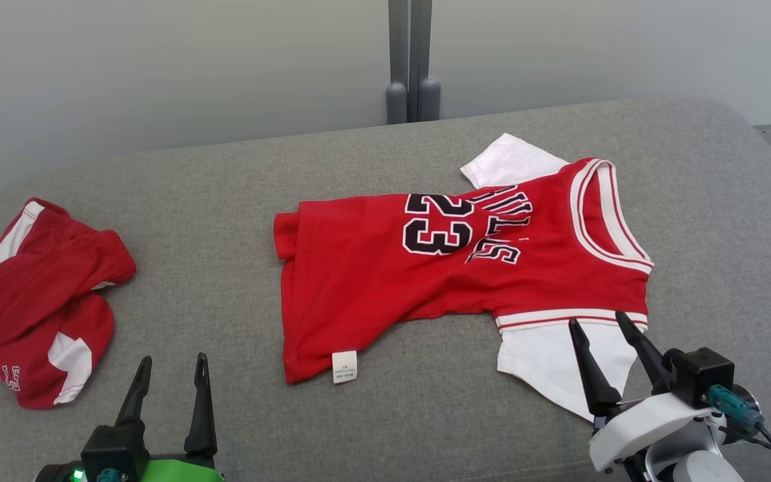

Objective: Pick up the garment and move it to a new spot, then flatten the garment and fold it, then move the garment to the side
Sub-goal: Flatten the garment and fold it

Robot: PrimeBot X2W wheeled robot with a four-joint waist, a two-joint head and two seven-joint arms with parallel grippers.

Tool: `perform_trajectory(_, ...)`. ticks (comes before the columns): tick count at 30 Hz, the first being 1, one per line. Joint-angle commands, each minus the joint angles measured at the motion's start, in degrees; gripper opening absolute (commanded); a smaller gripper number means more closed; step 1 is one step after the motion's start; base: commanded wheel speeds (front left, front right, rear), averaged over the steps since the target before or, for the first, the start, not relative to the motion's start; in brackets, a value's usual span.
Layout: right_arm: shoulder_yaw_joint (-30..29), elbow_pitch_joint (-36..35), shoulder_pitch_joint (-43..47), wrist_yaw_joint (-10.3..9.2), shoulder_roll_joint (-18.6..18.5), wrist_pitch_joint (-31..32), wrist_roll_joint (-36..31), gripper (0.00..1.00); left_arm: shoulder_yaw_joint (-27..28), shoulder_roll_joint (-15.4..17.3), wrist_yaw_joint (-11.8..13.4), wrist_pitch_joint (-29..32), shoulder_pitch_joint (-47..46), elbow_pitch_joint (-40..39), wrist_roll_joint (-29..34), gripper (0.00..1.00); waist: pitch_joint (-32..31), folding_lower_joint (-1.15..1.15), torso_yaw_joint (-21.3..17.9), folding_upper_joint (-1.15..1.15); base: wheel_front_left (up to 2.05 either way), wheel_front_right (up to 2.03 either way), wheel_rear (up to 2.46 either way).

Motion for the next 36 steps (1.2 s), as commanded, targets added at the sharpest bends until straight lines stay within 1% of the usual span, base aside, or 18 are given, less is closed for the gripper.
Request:
perform_trajectory(1,0.16,-0.07,-0.51,-0.01,-0.5,-0.09,0.38,1.0,0.21,-0.17,-0.11,0.0,-0.67,0.07,0.26,1.0,-0.04,0.0,-0.04,0.0,0.0,0.0,0.0)
perform_trajectory(11,1.1,-0.07,-0.71,-0.01,-1.6,-0.65,1.76,1.0,0.52,-0.34,-0.38,0.0,-0.41,0.01,0.3,1.0,-0.16,0.0,0.03,0.0,0.0,0.0,0.0)
perform_trajectory(36,0.79,-0.16,-0.64,-0.01,-1.68,-0.5,1.86,1.0,1.16,-0.54,-0.34,0.0,0.0,-0.21,0.63,1.0,0.01,0.0,-0.3,0.0,0.0,0.0,0.0)
